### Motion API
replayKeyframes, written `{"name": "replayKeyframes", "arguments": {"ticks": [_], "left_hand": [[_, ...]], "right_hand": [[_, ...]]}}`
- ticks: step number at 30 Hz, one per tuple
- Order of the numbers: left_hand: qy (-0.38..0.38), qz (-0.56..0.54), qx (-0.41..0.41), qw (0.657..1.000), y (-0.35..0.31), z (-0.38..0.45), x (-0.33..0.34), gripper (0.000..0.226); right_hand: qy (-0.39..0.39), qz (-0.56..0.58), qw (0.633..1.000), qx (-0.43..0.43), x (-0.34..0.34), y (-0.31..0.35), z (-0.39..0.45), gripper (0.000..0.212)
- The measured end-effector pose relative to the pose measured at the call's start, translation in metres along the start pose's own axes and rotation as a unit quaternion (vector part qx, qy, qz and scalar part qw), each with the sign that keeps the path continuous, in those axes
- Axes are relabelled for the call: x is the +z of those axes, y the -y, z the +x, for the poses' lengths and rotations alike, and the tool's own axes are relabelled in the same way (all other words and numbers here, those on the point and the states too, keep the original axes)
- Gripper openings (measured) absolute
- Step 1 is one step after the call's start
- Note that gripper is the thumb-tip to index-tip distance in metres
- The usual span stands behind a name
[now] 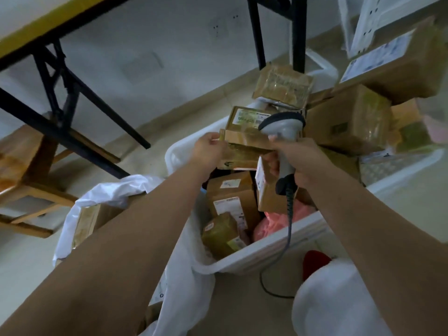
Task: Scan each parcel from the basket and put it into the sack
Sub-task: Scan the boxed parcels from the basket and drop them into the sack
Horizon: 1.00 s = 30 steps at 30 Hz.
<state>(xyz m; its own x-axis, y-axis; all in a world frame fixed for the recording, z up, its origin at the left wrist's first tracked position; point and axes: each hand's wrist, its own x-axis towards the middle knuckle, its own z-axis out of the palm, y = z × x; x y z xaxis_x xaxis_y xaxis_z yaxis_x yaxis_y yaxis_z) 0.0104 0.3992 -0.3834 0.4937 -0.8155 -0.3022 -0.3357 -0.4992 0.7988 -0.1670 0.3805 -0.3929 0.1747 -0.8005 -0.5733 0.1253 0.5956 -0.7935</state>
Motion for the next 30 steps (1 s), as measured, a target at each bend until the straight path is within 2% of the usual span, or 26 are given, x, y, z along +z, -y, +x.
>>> {"name": "replayKeyframes", "arguments": {"ticks": [3, 5, 10, 16, 18, 21, 23, 25, 28, 30], "left_hand": [[-0.004, -0.059, -0.062, 0.996, -0.012, 0.032, 0.023, 0.036], [-0.011, -0.057, -0.095, 0.994, -0.018, 0.049, 0.036, 0.035], [-0.078, -0.066, -0.160, 0.982, -0.025, 0.084, 0.059, 0.038], [-0.036, -0.124, -0.168, 0.977, -0.027, 0.084, 0.067, 0.033], [-0.034, -0.145, -0.153, 0.977, -0.026, 0.079, 0.057, 0.033], [-0.038, -0.162, -0.125, 0.978, -0.019, 0.067, 0.032, 0.032], [-0.044, -0.179, -0.109, 0.977, -0.011, 0.050, 0.008, 0.041], [-0.053, -0.186, -0.091, 0.977, 0.000, 0.031, -0.020, 0.041], [-0.082, -0.200, -0.076, 0.973, 0.018, -0.011, -0.065, 0.021], [-0.093, -0.199, -0.070, 0.973, 0.035, -0.038, -0.096, 0.031]], "right_hand": [[-0.016, 0.036, 0.999, 0.018, -0.008, 0.007, 0.019, 0.024], [-0.020, 0.057, 0.998, 0.028, -0.013, 0.010, 0.027, 0.019], [-0.031, 0.101, 0.992, 0.068, -0.017, 0.009, 0.045, 0.021], [-0.051, 0.128, 0.988, 0.072, -0.023, 0.017, 0.045, 0.032], [-0.050, 0.136, 0.987, 0.067, -0.022, 0.021, 0.041, 0.031], [-0.048, 0.125, 0.989, 0.064, -0.018, 0.022, 0.033, 0.016], [-0.027, 0.118, 0.991, 0.060, -0.011, 0.020, 0.026, 0.011], [-0.018, 0.098, 0.993, 0.061, 0.000, 0.020, 0.016, 0.017], [-0.009, 0.048, 0.996, 0.079, 0.015, 0.017, -0.017, 0.030], [0.019, 0.005, 0.999, 0.048, 0.023, 0.006, -0.043, 0.030]]}}
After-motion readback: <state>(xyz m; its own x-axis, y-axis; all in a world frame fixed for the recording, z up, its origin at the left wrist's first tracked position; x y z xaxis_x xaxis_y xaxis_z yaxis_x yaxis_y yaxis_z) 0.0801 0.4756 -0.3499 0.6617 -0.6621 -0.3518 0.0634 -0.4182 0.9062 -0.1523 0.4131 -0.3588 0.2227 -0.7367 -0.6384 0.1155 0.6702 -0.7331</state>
